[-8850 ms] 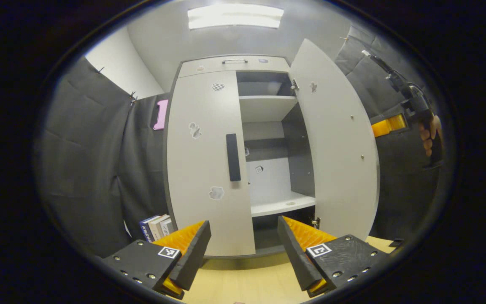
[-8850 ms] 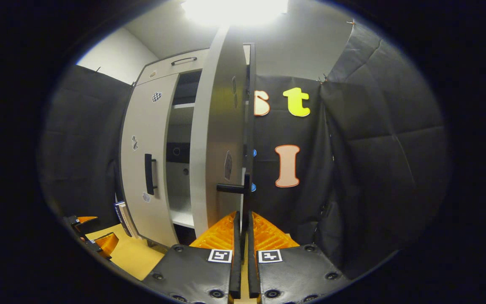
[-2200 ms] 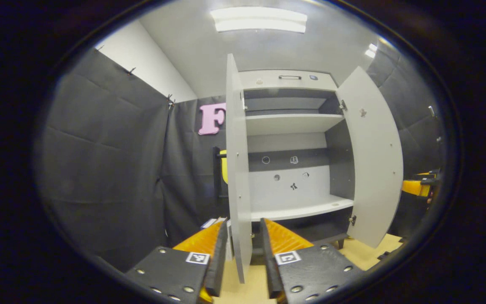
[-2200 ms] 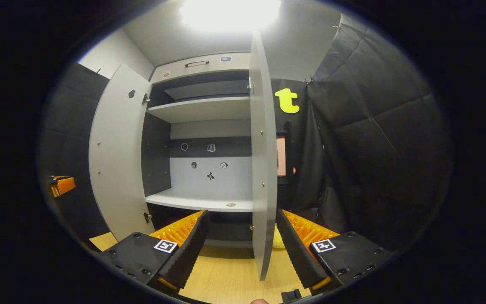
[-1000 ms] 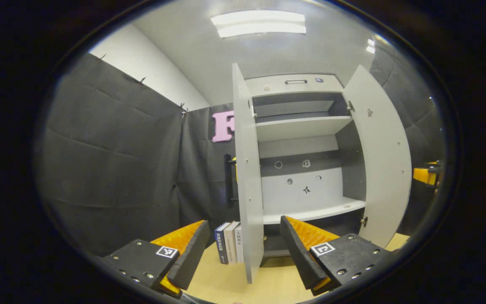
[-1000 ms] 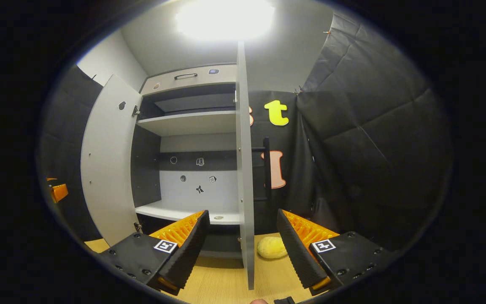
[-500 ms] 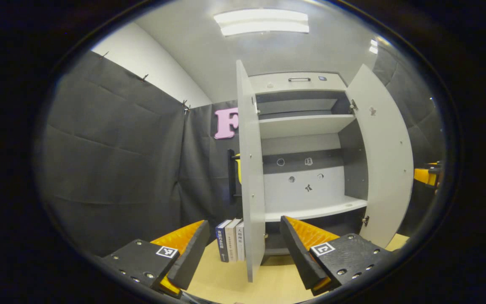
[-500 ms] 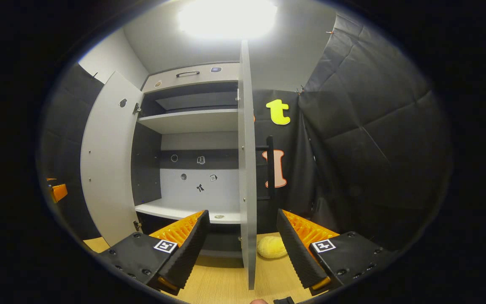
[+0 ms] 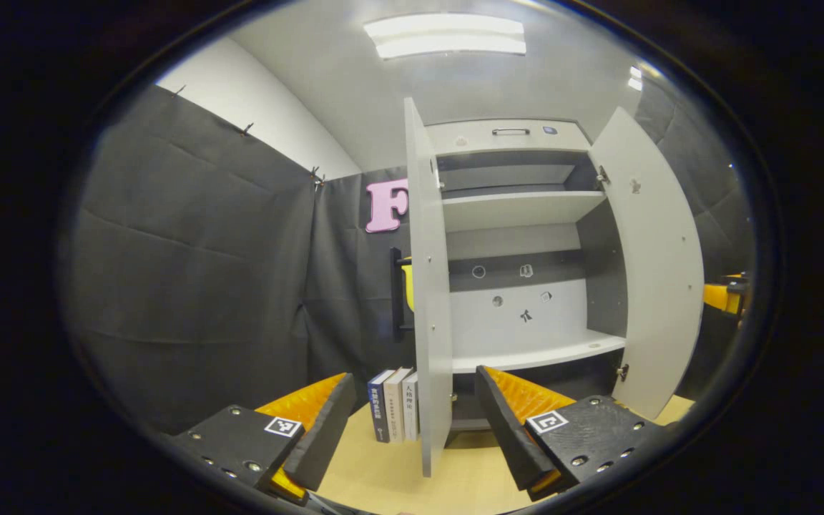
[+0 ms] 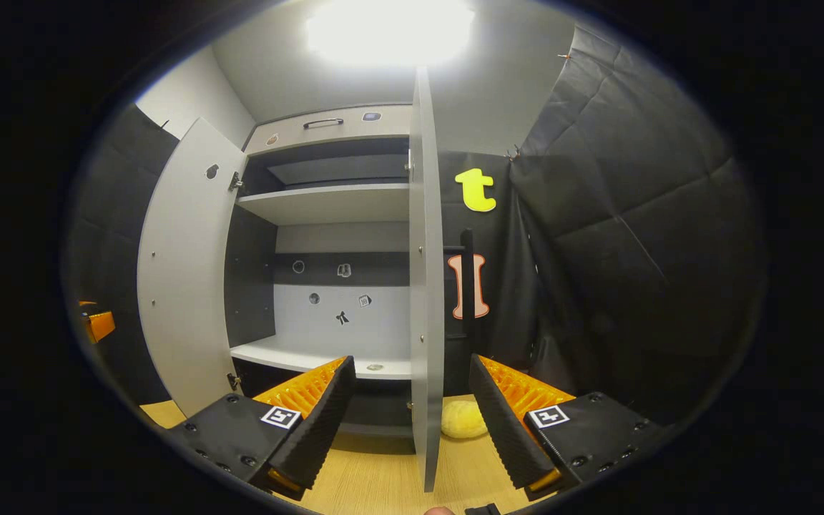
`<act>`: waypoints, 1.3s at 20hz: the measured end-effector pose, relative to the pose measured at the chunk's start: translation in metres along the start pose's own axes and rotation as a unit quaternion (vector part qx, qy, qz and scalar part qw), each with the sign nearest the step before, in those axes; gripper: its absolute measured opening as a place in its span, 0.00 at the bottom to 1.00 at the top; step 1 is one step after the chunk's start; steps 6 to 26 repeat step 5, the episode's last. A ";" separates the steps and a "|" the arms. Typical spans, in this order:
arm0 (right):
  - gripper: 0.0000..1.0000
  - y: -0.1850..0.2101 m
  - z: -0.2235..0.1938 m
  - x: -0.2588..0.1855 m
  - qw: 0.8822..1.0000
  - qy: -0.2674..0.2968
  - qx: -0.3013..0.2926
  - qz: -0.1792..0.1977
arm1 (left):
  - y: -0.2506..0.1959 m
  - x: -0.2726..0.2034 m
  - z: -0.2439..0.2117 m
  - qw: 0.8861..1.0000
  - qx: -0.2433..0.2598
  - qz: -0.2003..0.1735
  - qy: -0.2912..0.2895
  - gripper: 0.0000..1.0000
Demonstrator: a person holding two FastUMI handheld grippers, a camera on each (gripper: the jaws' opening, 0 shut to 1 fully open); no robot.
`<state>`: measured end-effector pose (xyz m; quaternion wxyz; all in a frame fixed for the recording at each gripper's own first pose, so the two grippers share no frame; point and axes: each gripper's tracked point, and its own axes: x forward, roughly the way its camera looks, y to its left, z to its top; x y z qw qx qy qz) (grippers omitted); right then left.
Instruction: Open the right door of the double-door shoe cabinet with the right hand, and open the left door with the left hand.
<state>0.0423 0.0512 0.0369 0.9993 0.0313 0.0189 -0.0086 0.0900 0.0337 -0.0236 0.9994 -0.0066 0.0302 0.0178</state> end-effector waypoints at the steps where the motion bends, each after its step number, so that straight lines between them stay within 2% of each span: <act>1: 0.99 0.000 0.000 0.000 1.000 0.000 0.001 -0.001 | -0.001 0.001 0.000 1.000 0.001 -0.001 0.000 1.00; 26: 0.99 -0.001 0.002 0.003 1.000 -0.003 0.003 -0.003 | -0.005 0.004 0.003 1.000 0.003 -0.005 -0.005 1.00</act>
